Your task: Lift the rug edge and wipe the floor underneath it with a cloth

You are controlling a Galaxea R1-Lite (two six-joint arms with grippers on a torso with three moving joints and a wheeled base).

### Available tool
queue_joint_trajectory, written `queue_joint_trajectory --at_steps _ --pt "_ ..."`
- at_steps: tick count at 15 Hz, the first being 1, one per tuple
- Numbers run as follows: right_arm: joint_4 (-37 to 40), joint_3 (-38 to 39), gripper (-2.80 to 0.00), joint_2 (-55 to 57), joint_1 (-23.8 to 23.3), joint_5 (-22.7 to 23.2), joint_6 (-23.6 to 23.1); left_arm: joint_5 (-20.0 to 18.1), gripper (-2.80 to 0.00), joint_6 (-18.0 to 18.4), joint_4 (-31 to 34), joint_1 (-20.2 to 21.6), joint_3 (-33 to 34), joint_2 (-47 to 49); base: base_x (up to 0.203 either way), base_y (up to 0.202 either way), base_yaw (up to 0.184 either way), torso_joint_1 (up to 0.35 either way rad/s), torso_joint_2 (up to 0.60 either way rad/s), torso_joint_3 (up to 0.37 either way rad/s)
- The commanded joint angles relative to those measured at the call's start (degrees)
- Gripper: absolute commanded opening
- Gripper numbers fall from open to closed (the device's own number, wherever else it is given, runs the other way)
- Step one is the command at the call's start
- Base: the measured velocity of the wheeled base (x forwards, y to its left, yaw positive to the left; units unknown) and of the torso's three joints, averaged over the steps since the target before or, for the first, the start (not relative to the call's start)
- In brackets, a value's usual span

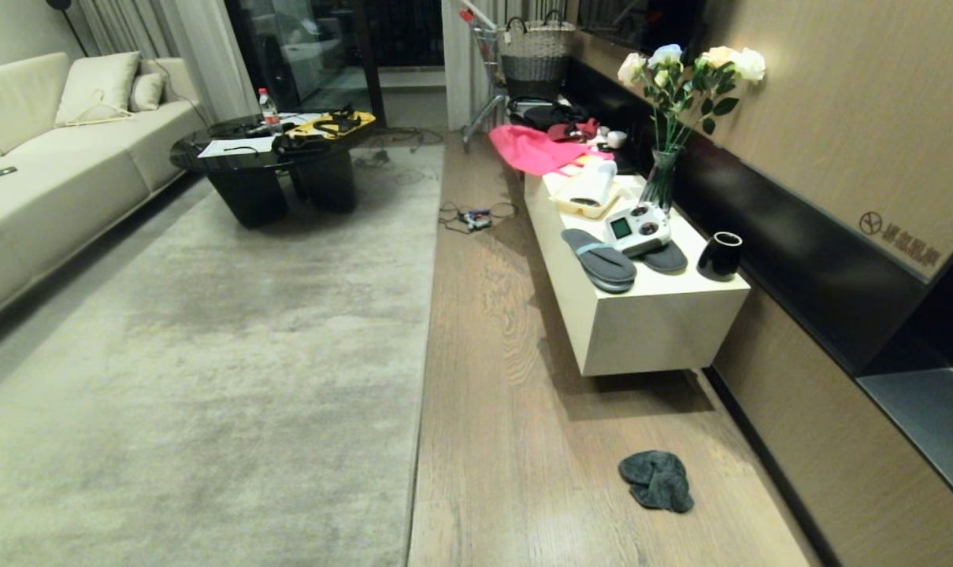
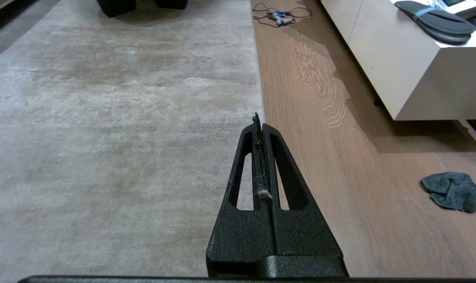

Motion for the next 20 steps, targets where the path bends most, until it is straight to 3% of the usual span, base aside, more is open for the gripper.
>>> queue_joint_trajectory --at_steps 1,20 --pt "-0.05 0.00 -2.80 0.07 0.00 0.01 0.02 0.02 -2.80 -0.03 -0.01 0.00 0.00 0.01 0.000 0.000 0.000 0.000 0.00 0.000" --pt "-0.06 0.00 -2.80 0.07 0.00 0.01 0.11 0.02 -2.80 -0.03 -0.01 0.00 0.00 0.01 0.000 0.000 0.000 0.000 0.00 0.000"
